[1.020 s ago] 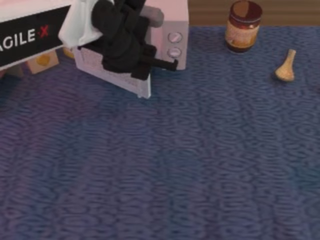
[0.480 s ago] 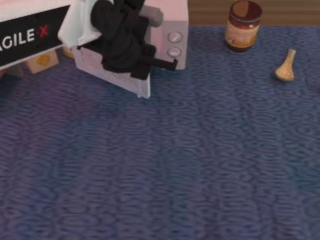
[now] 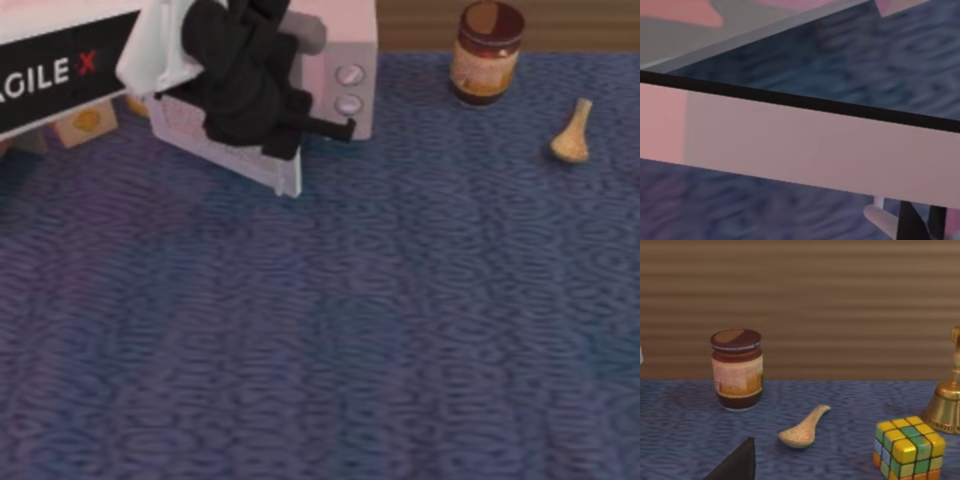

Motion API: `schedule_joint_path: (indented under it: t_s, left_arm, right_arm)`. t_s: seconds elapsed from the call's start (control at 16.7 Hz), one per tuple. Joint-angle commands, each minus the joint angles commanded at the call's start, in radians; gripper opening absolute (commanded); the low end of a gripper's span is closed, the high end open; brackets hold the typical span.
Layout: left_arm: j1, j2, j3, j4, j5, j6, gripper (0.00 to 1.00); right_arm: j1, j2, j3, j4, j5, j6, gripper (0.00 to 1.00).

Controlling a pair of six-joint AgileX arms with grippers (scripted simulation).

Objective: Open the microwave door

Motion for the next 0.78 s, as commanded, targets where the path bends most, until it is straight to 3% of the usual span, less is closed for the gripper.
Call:
schedule_joint_path:
  t_s: [0.48,0.78]
  left_arm:
    - [0.043,-0.077,-0.103,0.029,0.071,0.135,0.0]
    - [0.045,-0.082,-0.104,0.033,0.074,0.141,0.0]
  right_arm:
    - [0.0,0.0,0.0,0.0,0.0,0.0,1.0]
    - [0.0,0.0,0.0,0.0,0.0,0.0,1.0]
